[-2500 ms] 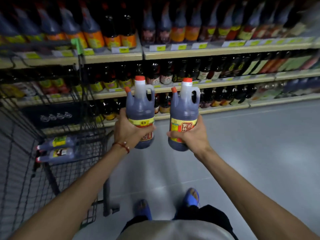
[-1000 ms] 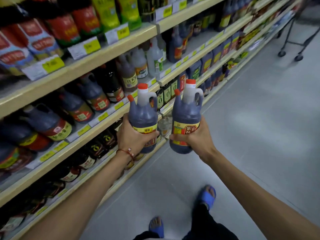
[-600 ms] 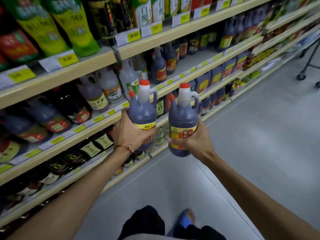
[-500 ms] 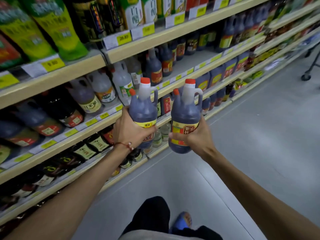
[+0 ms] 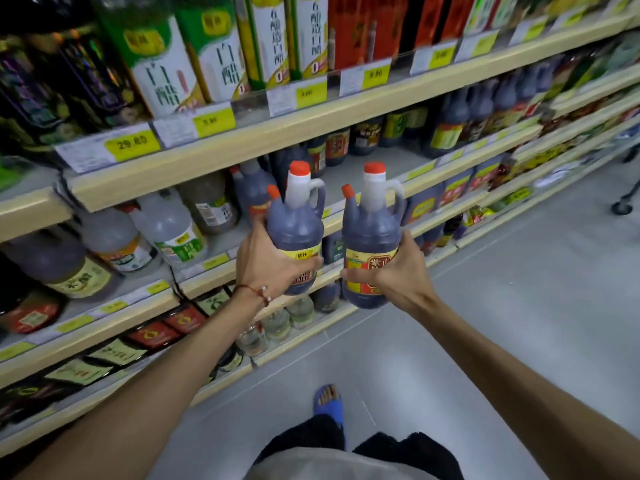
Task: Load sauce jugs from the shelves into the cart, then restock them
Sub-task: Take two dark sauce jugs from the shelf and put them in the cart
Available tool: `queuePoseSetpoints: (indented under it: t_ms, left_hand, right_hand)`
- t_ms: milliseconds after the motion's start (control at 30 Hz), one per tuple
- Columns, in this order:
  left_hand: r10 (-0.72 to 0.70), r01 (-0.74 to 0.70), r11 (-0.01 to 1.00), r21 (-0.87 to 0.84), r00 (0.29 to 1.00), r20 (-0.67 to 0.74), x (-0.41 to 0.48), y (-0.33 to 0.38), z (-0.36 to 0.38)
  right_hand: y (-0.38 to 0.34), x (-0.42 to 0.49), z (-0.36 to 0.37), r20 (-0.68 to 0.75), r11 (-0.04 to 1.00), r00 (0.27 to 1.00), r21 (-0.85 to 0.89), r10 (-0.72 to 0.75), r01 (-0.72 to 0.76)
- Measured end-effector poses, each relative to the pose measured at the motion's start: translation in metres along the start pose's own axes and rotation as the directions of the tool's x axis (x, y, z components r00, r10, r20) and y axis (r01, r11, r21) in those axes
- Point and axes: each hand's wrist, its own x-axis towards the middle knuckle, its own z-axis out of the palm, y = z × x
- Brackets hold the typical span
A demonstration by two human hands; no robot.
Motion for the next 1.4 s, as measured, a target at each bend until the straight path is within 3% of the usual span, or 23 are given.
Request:
queuePoseSetpoints:
  t_ms: [200,333,433,567,633,700,900,1167,1400]
  left_hand:
    - [-0.013,0.008,0.998,-0.064,0.997,-0.078,0.039,0.012,0.043]
    - [-0.053,0.053,0.999,0.007,0.998,-0.039,0.063,0.014,0.078]
    - [-0.115,0.107,0.993,-0.049,0.974,-0.194,0.063,0.034,0.099]
    - [-0.208,0.199,0.978,-0.062,0.946,-0.25,0.054,0.051,0.132]
    - [-0.209,0.225,0.974,0.026,0.937,-0.279,0.049,0.057,0.147]
    - [-0.226,0.237,0.971,-0.018,0.895,-0.384,0.039,0.068,0.159]
    - [-0.167,0.155,0.986,-0.069,0.821,-0.546,0.038,0.091,0.172]
    - [0.026,-0.023,1.0,0.011,0.87,-0.493,0.079,0.068,0.169]
    - [0.132,-0.129,0.991,0.04,0.853,-0.506,0.125,0.036,0.184]
  right_hand:
    - [0.01,0.068,-0.025,0.074,1.0,0.997,0.018,-0.016,0.015]
    - [0.022,0.107,-0.045,0.169,0.999,0.985,0.016,-0.042,0.04]
    - [0.032,0.136,-0.063,0.249,0.999,0.968,0.017,-0.044,0.041]
    - [0.043,0.169,-0.087,0.342,0.997,0.937,-0.017,-0.071,0.082]
    - [0.047,0.182,-0.097,0.384,0.995,0.919,-0.015,-0.089,0.102]
    - [0.052,0.191,-0.107,0.396,0.992,0.912,-0.012,-0.107,0.122]
    - [0.052,0.21,-0.122,0.384,0.981,0.907,-0.016,-0.171,0.192]
    - [0.057,0.229,-0.104,0.286,0.957,0.914,0.09,-0.289,0.274]
    - [0.078,0.246,-0.086,0.206,0.923,0.904,0.167,-0.375,0.345]
